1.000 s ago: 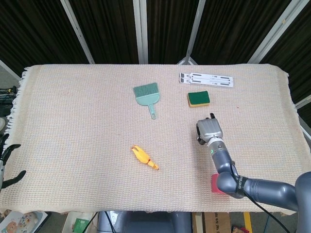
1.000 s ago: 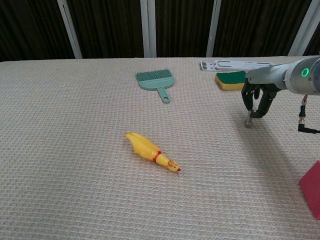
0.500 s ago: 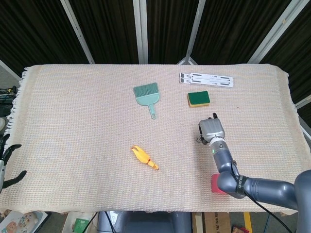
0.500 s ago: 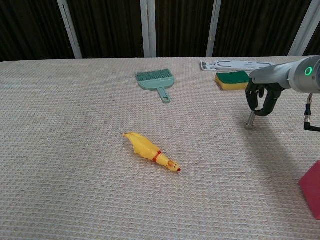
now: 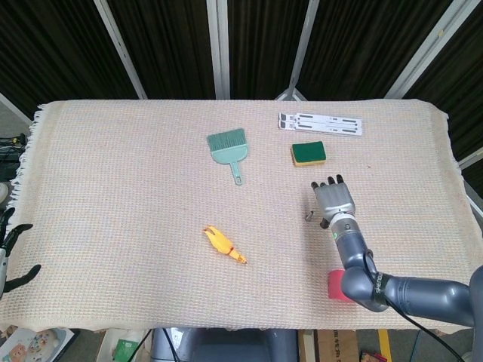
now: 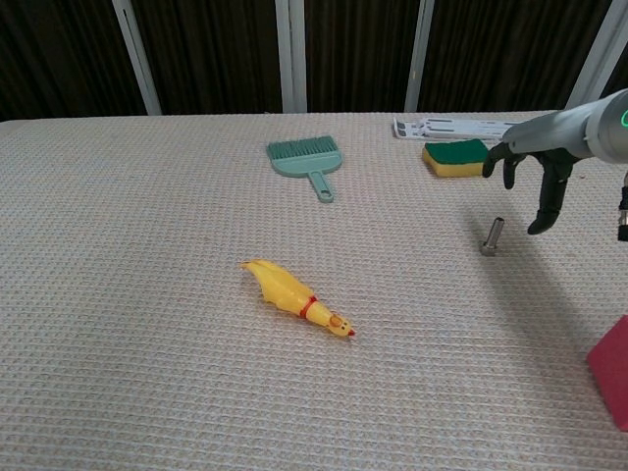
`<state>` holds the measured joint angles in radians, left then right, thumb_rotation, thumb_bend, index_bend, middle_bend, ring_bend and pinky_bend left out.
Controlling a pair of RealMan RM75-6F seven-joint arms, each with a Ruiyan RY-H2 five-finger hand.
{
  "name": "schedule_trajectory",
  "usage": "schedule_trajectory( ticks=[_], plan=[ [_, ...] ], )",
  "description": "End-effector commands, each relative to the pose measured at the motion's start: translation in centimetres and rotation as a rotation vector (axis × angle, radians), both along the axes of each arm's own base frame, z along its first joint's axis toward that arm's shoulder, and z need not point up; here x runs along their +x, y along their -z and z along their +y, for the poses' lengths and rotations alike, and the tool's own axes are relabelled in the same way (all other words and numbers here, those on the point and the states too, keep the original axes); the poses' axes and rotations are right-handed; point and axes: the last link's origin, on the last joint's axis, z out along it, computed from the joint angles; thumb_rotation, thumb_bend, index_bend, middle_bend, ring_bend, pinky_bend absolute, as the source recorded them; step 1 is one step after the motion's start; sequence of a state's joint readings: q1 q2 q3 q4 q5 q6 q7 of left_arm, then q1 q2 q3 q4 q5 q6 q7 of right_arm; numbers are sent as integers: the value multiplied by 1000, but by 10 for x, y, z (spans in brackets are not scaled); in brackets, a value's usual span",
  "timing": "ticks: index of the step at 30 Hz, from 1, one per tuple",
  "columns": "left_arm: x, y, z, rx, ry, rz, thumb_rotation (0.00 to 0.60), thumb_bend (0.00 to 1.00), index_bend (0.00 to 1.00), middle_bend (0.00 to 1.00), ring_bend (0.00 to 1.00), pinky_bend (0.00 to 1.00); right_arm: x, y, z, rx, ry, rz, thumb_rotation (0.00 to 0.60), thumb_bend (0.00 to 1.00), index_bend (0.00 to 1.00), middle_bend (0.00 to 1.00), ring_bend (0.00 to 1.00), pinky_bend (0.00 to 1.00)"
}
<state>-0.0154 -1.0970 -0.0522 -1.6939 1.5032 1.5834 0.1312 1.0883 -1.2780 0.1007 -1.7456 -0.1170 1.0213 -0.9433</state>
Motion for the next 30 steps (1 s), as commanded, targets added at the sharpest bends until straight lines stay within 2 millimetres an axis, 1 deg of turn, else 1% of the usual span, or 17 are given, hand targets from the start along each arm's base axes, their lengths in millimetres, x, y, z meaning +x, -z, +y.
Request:
schedule_trajectory(
  ticks=[1,2,5,8,9,14,15,18,19,23,24,27,28,30],
  plan=[
    [0,-1,0,2,0,-2,600,264,261,12,0,0,10,-27,1,-68,-6,49,600,170,144,213,80,0],
    [0,-1,0,2,1,-4,600,264,261,12,0,0,12,-38,1,-117,-17,38,600,169,144,201,78,0],
    [-1,-1,0,1,1,-7,600,264,261,12,0,0,9,-60,0,-233,-61,-12,600,169,146,195,77,0],
    [0,-2,-1,2,5,-12,600,264,261,12,0,0,-2,-83,3,-372,-138,-101,600,170,152,194,77,0],
    [0,-2,-1,3,9,-15,600,264,261,12,0,0,-13,-93,9,-427,-173,-152,600,171,152,194,77,0],
    [2,-3,-2,17,22,-23,600,264,261,12,0,0,-57,-126,36,-543,-224,-276,600,170,152,169,78,0],
    [2,-3,-2,21,24,-26,600,264,261,12,0,0,-71,-137,47,-574,-225,-301,600,170,152,166,78,0],
    [1,-4,-2,26,24,-29,600,264,261,12,0,0,-95,-151,72,-620,-224,-335,600,170,153,162,78,0],
    [0,-4,-1,28,22,-30,600,264,261,12,0,0,-105,-156,85,-642,-222,-351,600,170,153,161,78,0],
    [-1,-5,0,30,18,-33,600,264,261,12,0,0,-130,-161,126,-689,-196,-377,600,170,153,154,76,0],
    [-1,-5,0,29,18,-35,600,264,261,12,0,0,-138,-161,142,-704,-185,-382,600,170,152,151,75,0],
    [-2,-5,1,28,15,-38,600,264,261,10,0,0,-151,-156,171,-714,-165,-381,600,170,152,136,61,0],
    [-3,-5,1,27,13,-40,600,264,261,10,0,0,-155,-151,182,-703,-160,-379,600,169,153,129,55,0],
    [-4,-5,2,24,10,-41,600,264,261,7,0,0,-159,-143,193,-669,-148,-373,600,159,141,108,35,0]
  ],
)
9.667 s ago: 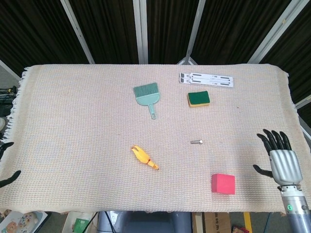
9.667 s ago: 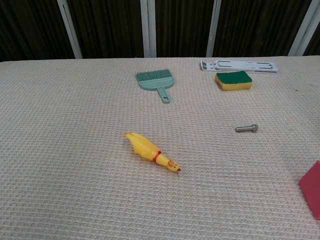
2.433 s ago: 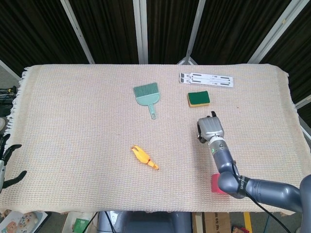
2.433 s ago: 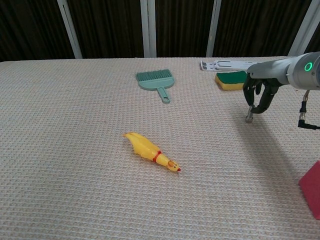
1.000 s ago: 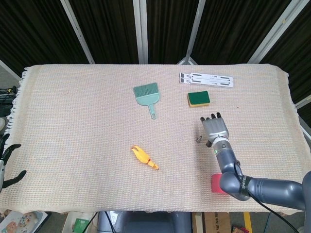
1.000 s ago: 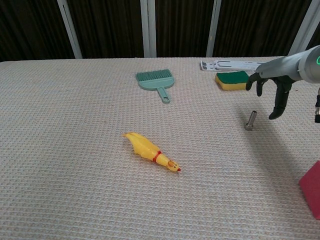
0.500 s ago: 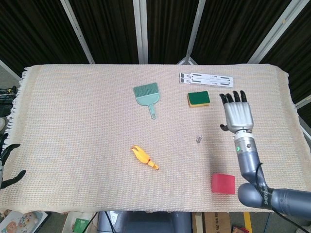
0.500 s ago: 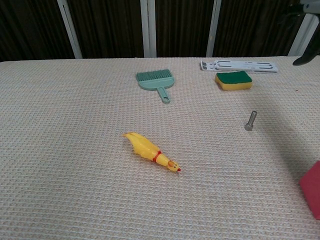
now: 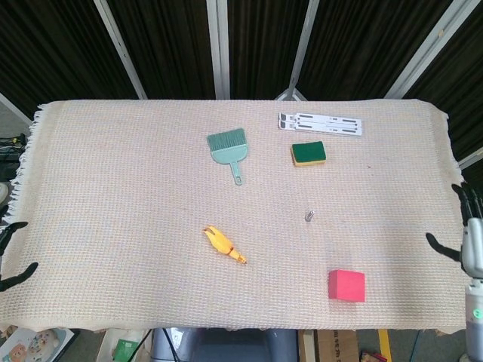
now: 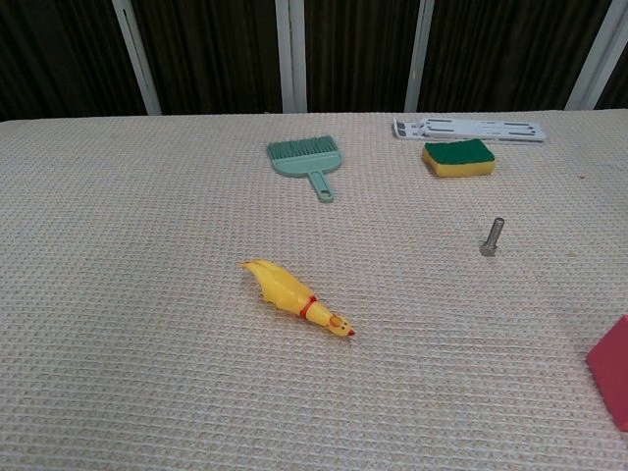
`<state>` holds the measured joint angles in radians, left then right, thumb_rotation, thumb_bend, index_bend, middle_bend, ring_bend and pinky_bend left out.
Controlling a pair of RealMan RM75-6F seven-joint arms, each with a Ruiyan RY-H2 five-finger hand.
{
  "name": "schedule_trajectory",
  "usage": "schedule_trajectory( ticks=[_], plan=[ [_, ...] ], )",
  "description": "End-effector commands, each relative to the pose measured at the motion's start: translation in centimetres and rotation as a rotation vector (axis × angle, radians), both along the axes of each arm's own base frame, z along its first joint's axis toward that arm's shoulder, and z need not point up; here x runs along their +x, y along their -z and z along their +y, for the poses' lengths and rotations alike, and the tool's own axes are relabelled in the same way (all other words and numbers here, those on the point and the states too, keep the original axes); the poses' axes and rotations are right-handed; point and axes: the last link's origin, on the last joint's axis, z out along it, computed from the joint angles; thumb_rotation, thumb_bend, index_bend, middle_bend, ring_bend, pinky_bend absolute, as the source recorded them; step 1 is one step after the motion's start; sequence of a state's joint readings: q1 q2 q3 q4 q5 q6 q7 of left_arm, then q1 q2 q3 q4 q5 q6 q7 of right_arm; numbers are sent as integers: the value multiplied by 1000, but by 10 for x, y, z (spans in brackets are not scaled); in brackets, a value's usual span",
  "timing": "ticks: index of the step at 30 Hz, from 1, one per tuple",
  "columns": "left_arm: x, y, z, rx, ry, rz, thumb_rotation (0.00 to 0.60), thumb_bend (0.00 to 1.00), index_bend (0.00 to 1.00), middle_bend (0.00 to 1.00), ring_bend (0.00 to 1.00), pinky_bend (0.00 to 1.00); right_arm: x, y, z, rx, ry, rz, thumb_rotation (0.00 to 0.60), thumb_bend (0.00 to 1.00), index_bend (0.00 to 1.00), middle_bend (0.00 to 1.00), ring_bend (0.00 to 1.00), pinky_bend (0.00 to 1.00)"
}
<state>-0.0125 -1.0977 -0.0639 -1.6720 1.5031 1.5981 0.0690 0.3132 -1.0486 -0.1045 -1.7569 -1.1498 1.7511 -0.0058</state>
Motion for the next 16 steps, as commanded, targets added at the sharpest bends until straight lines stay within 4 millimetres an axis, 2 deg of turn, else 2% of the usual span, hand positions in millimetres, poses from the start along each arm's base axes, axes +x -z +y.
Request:
schedule_trajectory(
  ticks=[1,4,16],
  plan=[
    [-1,0,1,-4,-4,-3,600,264,261,6,0,0,-13,14,32,59,15,6,600,154,135,103,30,0],
    [-4,-1,2,-11,-13,-4,600,264,258,5,0,0,-17,19,39,96,28,47,600,145,110,88,12,0],
    [-8,-3,5,-26,-31,-9,600,263,252,3,0,0,-19,19,39,184,26,102,600,143,106,71,9,0]
  ],
)
